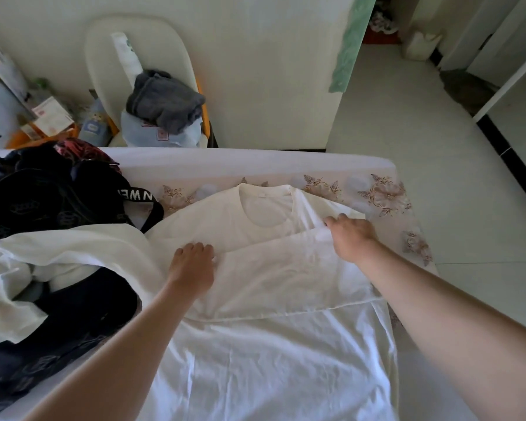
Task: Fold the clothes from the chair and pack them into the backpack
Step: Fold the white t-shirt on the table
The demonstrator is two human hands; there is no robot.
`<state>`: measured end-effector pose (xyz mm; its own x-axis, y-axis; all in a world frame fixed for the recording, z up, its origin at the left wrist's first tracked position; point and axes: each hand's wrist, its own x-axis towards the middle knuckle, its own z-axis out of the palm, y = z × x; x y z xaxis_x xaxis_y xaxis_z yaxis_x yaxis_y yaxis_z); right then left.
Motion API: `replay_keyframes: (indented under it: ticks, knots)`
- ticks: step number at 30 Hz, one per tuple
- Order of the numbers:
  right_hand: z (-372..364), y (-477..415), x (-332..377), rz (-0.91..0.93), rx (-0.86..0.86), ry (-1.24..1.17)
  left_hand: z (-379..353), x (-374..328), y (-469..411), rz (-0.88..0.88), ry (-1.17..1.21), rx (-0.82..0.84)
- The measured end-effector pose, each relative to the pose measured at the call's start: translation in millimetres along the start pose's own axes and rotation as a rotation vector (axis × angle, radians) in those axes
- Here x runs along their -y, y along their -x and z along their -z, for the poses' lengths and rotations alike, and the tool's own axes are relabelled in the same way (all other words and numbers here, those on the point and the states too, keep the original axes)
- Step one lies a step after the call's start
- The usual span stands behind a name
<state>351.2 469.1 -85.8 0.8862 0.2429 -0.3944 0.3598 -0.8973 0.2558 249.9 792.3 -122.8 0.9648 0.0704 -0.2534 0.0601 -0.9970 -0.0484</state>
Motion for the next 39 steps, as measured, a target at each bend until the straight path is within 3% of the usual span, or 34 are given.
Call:
replay_keyframes:
  ticks: [3,6,8,10,12,14,16,23,26,30,34,39]
  knots:
    - [-5.0,-6.3,-7.7,-0.031,-0.061,-0.192,17.4,-0.7,-8.1,0.143,0.093,-0.071]
    - [-9.4,-12.9,-7.7,-0.079,-0.237,-0.503,36.7,14.3,-30.9,0.253,-0.062,-0.191]
    - [-13.5,-13.8,-3.5,-0.022,-0.322,-0.582,43.9,25.4,-43.3,0.292,-0.101,-0.271]
    - [-24.8,-8.8,3.8,0.049,-0.401,-0.539,41.4,22.3,-45.4,0.252,-0.051,-0.337]
    - [-42.5,4.1,13.5,0.089,-0.414,-0.473,28.2,7.5,-34.9,0.081,0.082,-0.352]
    - [-63.2,23.6,23.4,0.135,-0.323,-0.41,8.8,-8.8,-12.5,-0.096,0.135,-0.269]
    - [-81.4,44.9,30.2,0.177,-0.276,-0.377,-5.6,-15.5,12.7,-0.153,0.133,-0.193]
    - [-89.5,79.4,38.7,0.296,-0.173,-0.354,-13.3,12.8,26.4,0.093,0.255,-0.212]
    - [-90.6,80.3,42.5,0.234,-0.135,-0.384,-0.7,21.1,14.8,0.018,0.302,-0.125]
    - [-94.8,85.1,36.3,0.148,-0.184,-0.475,7.0,40.0,14.8,0.013,0.119,-0.214]
    - [-89.8,97.4,42.5,0.149,-0.096,-0.374,19.6,34.9,30.1,0.008,-0.085,0.113]
    - [-63.7,108.1,73.5,0.194,-0.032,-0.366,19.0,17.8,43.3,0.019,-0.094,0.193]
